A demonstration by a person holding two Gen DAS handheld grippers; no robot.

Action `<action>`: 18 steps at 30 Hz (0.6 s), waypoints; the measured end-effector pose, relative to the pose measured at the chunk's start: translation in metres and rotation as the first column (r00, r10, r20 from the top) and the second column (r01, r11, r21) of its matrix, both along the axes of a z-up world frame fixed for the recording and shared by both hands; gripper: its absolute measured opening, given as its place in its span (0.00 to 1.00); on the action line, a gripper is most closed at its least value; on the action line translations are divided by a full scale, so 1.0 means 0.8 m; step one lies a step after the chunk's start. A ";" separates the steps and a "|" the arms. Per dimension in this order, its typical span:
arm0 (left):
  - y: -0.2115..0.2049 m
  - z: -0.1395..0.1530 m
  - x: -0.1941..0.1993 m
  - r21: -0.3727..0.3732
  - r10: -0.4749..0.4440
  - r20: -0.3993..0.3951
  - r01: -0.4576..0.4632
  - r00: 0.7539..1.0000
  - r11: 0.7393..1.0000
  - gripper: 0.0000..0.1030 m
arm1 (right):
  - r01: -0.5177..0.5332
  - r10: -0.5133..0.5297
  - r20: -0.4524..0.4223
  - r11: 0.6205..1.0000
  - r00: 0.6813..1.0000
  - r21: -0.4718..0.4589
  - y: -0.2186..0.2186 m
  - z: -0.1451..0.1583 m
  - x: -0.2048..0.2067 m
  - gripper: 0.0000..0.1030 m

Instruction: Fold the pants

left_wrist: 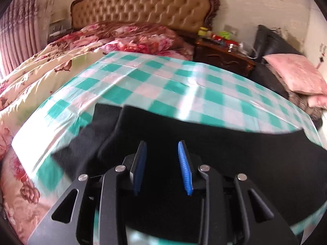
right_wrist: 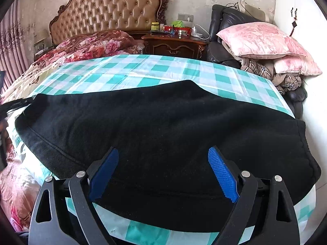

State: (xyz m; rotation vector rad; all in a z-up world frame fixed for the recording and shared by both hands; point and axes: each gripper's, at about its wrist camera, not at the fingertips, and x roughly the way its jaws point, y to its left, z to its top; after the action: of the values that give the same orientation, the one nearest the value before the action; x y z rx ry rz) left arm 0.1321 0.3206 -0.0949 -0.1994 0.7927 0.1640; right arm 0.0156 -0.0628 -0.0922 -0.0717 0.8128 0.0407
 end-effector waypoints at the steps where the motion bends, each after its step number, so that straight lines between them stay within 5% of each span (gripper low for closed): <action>1: -0.005 0.000 -0.012 0.000 -0.009 -0.001 0.009 1.000 1.000 0.32 | -0.004 0.004 -0.001 1.000 1.000 0.000 0.001 0.000 -0.001 0.83; 8: 0.005 -0.052 -0.055 0.072 0.027 -0.117 -0.018 0.993 0.997 0.31 | -0.004 0.003 -0.006 1.000 1.000 -0.004 0.005 0.001 -0.002 0.83; 11: 0.026 -0.070 -0.061 -0.018 0.048 -0.118 -0.051 0.992 0.999 0.33 | 0.018 -0.018 -0.002 1.000 1.000 -0.003 -0.005 0.006 -0.003 0.83; 15: 0.025 -0.071 -0.064 -0.001 0.030 -0.112 -0.030 0.993 1.000 0.33 | 0.129 -0.129 0.003 0.991 0.992 0.020 -0.065 0.012 0.006 0.83; 18: 0.027 -0.073 -0.067 -0.012 0.033 -0.102 -0.034 0.994 0.999 0.33 | 0.291 -0.291 0.009 0.957 0.957 0.012 -0.144 0.013 0.012 0.83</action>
State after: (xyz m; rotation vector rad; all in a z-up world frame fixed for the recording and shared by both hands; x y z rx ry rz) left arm 0.0787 0.3420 -0.1533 -0.2189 0.8925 0.2019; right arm 0.0250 -0.1784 -0.0816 0.0585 0.8056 -0.2337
